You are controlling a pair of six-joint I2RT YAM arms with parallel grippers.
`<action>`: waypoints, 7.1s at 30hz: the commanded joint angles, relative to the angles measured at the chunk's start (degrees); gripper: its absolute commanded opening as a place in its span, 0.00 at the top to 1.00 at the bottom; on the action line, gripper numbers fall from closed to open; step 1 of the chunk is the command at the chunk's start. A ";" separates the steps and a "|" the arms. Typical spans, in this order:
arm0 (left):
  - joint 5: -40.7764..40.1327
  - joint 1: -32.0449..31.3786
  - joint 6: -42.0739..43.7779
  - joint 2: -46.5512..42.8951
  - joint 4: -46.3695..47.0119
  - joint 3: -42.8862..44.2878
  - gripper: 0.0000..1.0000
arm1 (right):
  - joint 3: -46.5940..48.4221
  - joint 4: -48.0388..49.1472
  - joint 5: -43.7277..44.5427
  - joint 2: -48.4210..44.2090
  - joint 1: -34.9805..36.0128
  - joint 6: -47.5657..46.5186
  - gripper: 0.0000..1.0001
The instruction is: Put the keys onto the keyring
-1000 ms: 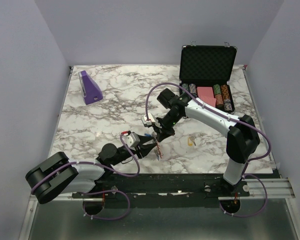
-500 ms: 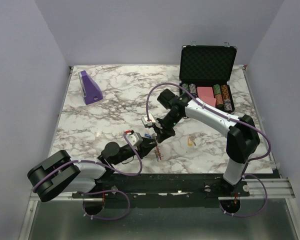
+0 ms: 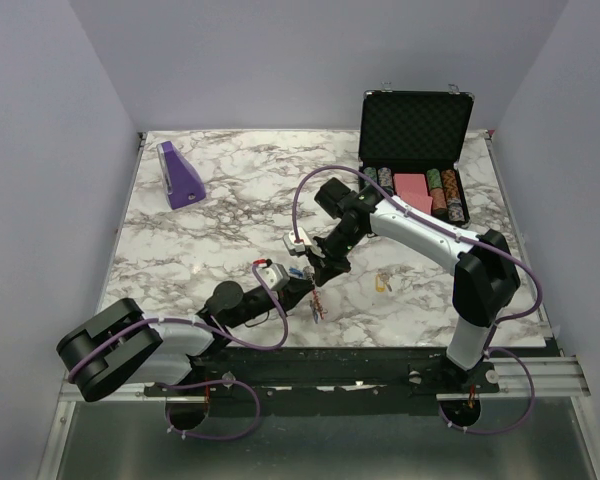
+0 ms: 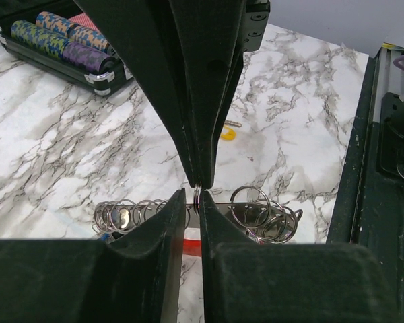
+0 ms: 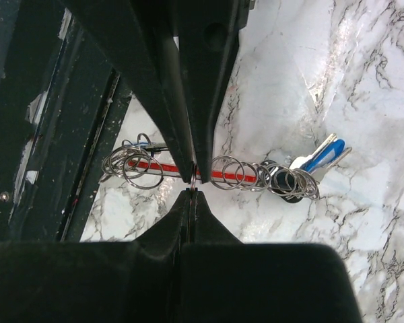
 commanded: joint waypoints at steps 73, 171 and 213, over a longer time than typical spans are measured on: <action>-2.62 -0.05 -6.03 2.68 23.64 -8.62 1.00 | -15.42 25.61 -19.19 -1.93 -5.89 14.75 0.77; 1.95 -0.05 3.20 -0.40 -7.39 4.30 0.68 | 0.57 0.56 2.35 0.54 0.70 4.64 0.99; -1.65 0.65 -2.16 -17.45 -4.67 -5.36 1.00 | -8.83 12.61 -24.89 -2.71 -5.98 -3.26 0.51</action>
